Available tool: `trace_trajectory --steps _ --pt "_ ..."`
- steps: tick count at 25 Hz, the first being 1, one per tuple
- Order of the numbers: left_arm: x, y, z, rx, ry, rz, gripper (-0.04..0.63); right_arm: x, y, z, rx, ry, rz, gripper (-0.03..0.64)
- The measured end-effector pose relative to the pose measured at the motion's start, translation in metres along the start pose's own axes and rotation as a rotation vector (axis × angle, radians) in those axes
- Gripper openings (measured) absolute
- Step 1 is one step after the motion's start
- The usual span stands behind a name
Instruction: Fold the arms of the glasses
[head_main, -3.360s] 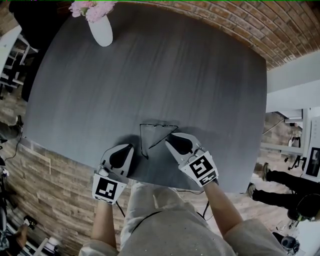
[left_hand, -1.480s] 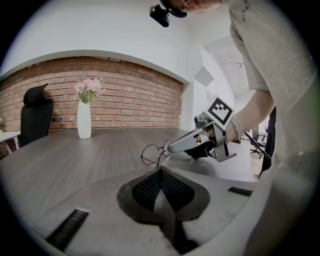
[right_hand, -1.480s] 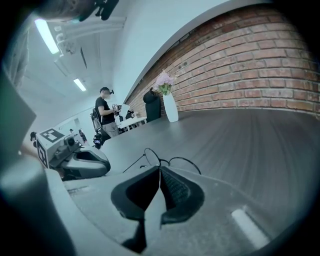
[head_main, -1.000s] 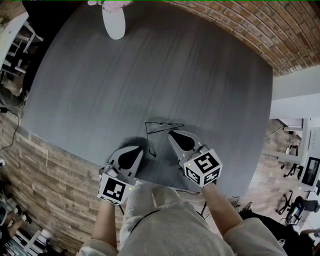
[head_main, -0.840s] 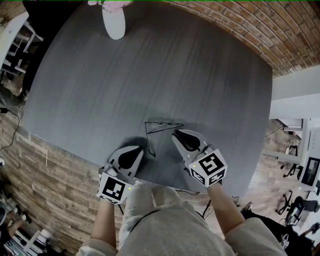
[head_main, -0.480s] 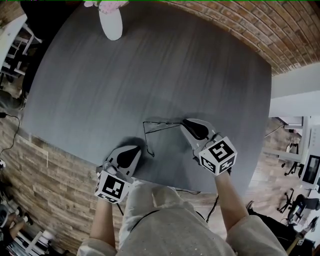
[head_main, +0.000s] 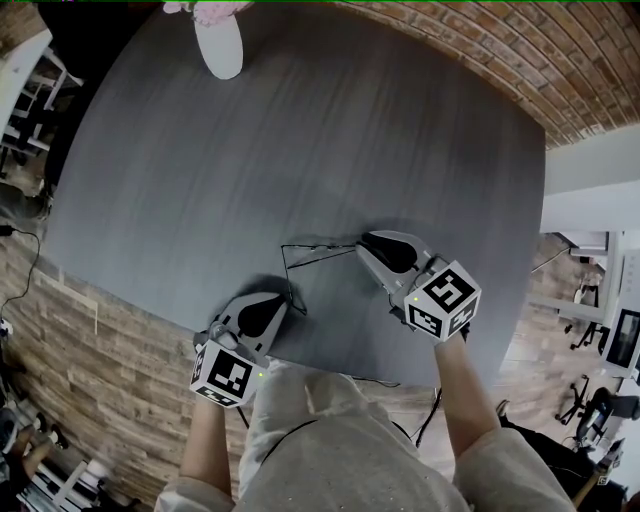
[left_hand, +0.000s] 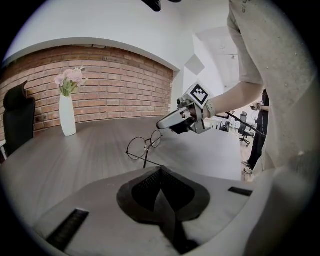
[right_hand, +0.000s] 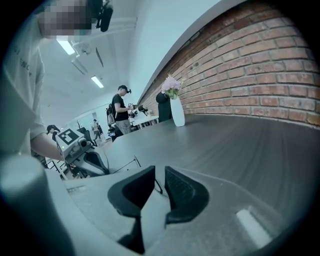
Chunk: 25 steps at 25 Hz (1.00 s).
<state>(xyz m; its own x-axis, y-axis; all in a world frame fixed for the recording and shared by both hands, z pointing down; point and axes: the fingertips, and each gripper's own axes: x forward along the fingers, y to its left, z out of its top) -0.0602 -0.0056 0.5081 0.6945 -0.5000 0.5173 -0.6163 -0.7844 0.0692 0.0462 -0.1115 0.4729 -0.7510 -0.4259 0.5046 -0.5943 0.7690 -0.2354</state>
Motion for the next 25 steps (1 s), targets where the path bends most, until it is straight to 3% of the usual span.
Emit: trace_trajectory --steps 14,25 --pt "0.005 0.004 -0.002 -0.024 0.030 0.003 -0.002 0.014 0.009 0.000 0.047 0.011 0.089 0.069" --pt "0.022 0.014 0.009 -0.061 0.096 0.019 -0.002 0.018 0.014 0.000 0.073 0.000 0.106 0.066"
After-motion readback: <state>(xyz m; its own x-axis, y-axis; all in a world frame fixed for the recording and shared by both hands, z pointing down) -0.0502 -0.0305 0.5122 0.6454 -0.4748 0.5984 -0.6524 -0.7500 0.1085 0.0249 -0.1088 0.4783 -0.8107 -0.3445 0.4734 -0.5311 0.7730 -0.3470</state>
